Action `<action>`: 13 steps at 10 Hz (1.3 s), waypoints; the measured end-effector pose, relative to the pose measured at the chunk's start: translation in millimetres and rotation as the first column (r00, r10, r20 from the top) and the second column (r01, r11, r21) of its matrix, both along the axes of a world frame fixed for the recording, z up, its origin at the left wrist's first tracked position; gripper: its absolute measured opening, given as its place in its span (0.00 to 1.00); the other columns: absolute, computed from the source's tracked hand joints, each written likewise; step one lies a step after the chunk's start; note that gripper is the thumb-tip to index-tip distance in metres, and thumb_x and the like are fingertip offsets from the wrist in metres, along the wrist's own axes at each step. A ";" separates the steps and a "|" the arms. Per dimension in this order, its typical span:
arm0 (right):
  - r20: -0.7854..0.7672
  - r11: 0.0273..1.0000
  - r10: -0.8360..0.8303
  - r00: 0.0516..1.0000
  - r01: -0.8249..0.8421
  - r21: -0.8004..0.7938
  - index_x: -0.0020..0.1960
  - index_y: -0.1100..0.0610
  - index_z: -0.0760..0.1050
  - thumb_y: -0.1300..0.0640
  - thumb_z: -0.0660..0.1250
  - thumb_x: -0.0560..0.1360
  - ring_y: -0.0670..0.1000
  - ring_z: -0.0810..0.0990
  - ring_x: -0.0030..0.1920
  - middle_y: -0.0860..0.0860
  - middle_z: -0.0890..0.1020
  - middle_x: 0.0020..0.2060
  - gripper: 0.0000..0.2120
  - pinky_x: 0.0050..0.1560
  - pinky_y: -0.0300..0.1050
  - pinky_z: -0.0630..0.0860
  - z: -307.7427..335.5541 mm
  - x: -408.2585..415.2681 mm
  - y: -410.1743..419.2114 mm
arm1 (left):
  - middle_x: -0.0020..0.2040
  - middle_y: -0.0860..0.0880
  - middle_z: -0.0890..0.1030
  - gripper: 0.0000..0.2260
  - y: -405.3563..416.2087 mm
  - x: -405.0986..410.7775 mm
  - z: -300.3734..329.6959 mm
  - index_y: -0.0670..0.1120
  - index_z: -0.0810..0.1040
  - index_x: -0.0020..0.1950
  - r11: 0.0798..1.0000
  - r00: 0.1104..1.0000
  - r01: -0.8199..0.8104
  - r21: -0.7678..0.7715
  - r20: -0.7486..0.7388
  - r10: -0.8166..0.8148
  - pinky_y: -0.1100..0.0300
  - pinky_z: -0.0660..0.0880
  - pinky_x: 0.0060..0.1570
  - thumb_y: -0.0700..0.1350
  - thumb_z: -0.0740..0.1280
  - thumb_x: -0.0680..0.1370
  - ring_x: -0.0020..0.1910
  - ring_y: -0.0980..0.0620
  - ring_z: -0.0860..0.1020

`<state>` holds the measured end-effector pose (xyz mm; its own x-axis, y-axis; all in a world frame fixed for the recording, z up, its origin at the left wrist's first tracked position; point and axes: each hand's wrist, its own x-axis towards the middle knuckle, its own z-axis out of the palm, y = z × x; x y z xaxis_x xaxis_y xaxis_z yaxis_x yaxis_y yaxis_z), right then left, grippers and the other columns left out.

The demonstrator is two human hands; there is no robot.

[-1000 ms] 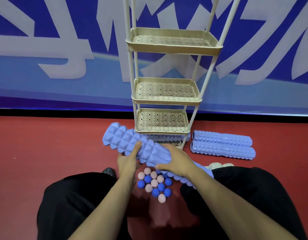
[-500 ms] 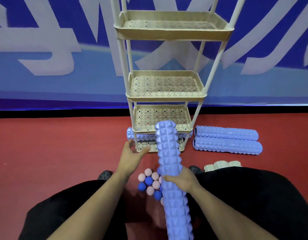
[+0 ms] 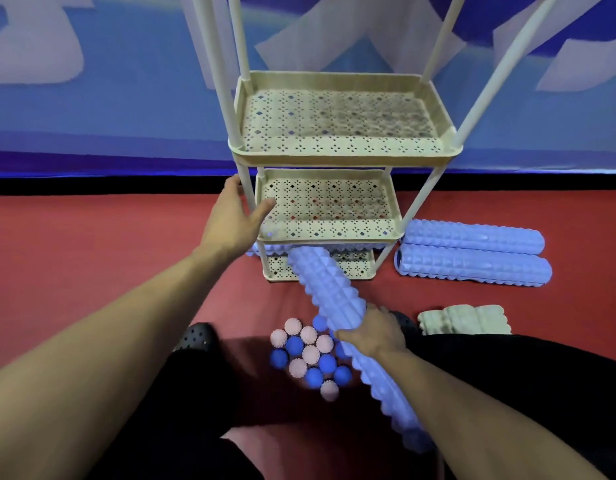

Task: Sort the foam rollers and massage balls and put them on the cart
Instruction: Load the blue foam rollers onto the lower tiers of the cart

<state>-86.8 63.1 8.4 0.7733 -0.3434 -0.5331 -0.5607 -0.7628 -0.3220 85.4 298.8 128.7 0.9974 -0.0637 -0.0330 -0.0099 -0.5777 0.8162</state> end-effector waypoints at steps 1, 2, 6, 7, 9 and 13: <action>0.058 0.998 0.053 0.997 -0.051 -0.022 0.64 0.54 0.74 0.37 0.75 0.66 0.56 0.76 0.59 0.54 0.79 0.58 0.33 0.58 0.48 0.72 -7.4 25.8 4.9 | 0.44 0.65 0.78 0.11 -2.5 12.7 -11.4 0.55 0.72 0.56 0.997 0.997 -0.077 0.000 0.031 0.077 0.59 0.72 0.49 0.56 0.69 0.79 0.45 0.65 0.78; 0.106 0.994 0.104 0.989 -0.102 -0.026 0.65 0.55 0.73 0.38 0.74 0.67 0.57 0.76 0.60 0.54 0.80 0.58 0.34 0.60 0.49 0.73 -15.9 53.5 6.2 | 0.41 0.60 0.79 0.05 -4.3 19.9 -13.5 0.52 0.75 0.51 0.995 0.993 -0.094 0.022 0.079 0.092 0.54 0.75 0.46 0.53 0.65 0.81 0.44 0.56 0.80; 0.187 0.903 0.358 0.915 -0.288 -0.320 0.68 0.59 0.69 0.35 0.71 0.69 0.59 0.72 0.65 0.57 0.77 0.63 0.38 0.64 0.54 0.72 -39.3 137.5 30.4 | 0.42 0.50 0.82 0.10 3.1 22.0 -13.0 0.46 0.76 0.52 0.994 0.990 -0.014 0.107 0.139 -0.001 0.43 0.76 0.49 0.52 0.61 0.83 0.46 0.43 0.79; 0.148 0.890 0.379 0.914 -0.315 -0.330 0.63 0.58 0.75 0.38 0.69 0.72 0.59 0.76 0.61 0.57 0.80 0.58 0.29 0.61 0.53 0.72 -45.4 148.1 35.5 | 0.43 0.50 0.83 0.10 3.5 21.2 -13.0 0.47 0.77 0.54 0.995 0.989 -0.010 0.097 0.148 -0.005 0.43 0.76 0.49 0.51 0.60 0.83 0.46 0.43 0.80; -0.122 0.495 0.736 0.666 -0.652 -0.575 0.79 0.56 0.60 0.45 0.57 0.81 0.60 0.68 0.72 0.69 0.65 0.73 0.29 0.71 0.45 0.65 -60.1 180.7 22.8 | 0.42 0.50 0.83 0.09 3.4 21.4 -17.1 0.46 0.77 0.54 0.997 0.984 -0.016 0.075 0.177 0.002 0.43 0.76 0.48 0.50 0.61 0.83 0.45 0.43 0.79; 0.075 0.783 0.539 0.839 -0.465 -0.413 0.69 0.59 0.65 0.35 0.59 0.79 0.62 0.73 0.64 0.59 0.75 0.62 0.31 0.69 0.62 0.65 -97.8 162.3 19.7 | 0.40 0.51 0.81 0.08 -7.2 23.9 -22.2 0.48 0.77 0.53 0.998 0.980 -0.035 0.060 0.197 0.022 0.44 0.75 0.46 0.51 0.61 0.82 0.43 0.43 0.77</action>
